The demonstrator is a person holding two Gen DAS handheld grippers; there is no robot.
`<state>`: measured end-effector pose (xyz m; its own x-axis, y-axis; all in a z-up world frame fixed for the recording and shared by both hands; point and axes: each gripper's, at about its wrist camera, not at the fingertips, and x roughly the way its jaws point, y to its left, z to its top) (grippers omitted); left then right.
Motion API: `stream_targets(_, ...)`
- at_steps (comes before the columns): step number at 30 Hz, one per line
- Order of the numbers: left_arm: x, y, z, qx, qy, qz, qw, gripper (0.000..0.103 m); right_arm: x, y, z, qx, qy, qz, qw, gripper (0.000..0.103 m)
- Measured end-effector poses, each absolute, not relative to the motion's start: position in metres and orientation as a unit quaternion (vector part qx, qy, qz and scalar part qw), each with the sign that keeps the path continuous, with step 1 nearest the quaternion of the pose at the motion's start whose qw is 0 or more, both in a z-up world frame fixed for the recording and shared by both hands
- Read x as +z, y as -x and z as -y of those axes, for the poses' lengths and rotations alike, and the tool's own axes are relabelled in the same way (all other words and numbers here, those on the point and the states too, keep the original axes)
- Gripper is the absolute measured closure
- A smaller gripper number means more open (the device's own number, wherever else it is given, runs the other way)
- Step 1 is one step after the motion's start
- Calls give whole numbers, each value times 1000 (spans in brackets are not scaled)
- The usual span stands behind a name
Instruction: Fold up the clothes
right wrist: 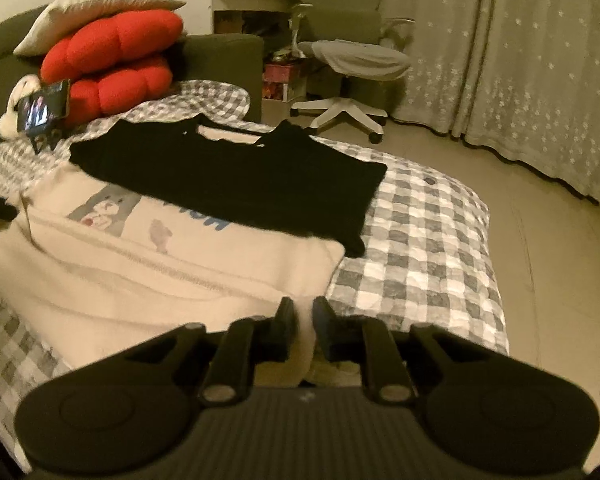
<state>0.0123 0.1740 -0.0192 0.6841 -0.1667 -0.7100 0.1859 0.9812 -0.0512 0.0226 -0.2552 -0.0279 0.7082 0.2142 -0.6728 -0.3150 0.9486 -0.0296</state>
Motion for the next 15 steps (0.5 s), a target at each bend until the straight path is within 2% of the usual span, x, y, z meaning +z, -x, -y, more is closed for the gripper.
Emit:
stream_targets(8, -10, -6, -191, -102, 52, -372, 921, 95, -21, -18, 265, 131, 41, -337, 931, 94)
stream_targets(15, -8, -3, -197, -93, 76, -366, 923, 95, -13, -20, 287, 139, -64, -335, 930, 94)
